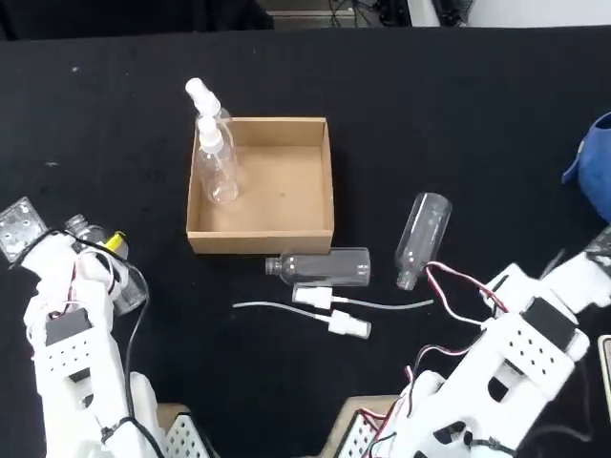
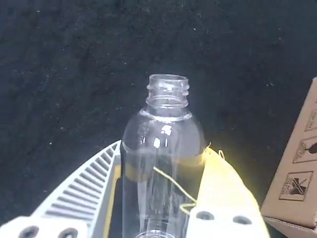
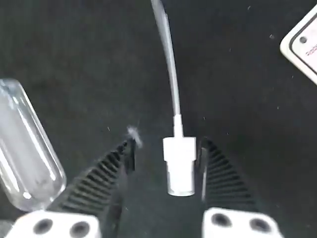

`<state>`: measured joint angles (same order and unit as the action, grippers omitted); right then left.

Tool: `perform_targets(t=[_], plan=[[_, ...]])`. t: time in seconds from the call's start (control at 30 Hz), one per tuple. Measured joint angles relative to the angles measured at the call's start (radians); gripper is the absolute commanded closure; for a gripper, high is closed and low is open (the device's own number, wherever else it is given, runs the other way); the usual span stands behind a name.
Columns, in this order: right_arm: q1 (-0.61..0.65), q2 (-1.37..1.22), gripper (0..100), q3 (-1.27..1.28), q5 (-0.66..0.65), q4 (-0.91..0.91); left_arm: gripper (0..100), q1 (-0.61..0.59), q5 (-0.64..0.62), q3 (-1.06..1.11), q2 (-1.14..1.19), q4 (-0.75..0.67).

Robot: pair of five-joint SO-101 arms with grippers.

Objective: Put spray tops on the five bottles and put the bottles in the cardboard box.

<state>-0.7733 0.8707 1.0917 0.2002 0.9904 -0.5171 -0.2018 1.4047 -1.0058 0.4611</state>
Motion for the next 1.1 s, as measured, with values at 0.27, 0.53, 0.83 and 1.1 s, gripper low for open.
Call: perform_targets(t=[0.27,0.53,0.83,1.1], plan=[[0.153,0.0,80.0,-0.017,-0.322,0.069,97,-0.017,0.0,0.0,0.0,0.0],[0.011,0.0,78.1,-0.069,-1.083,0.127,97,-0.02,0.0,0.0,0.0,0.0],[-0.166,0.0,67.4,-0.021,-1.709,0.057,97,-0.02,0.0,0.0,0.0,0.0],[-0.17,0.0,67.5,0.127,-2.183,-0.083,97,-0.02,0.0,0.0,0.0,0.0]])
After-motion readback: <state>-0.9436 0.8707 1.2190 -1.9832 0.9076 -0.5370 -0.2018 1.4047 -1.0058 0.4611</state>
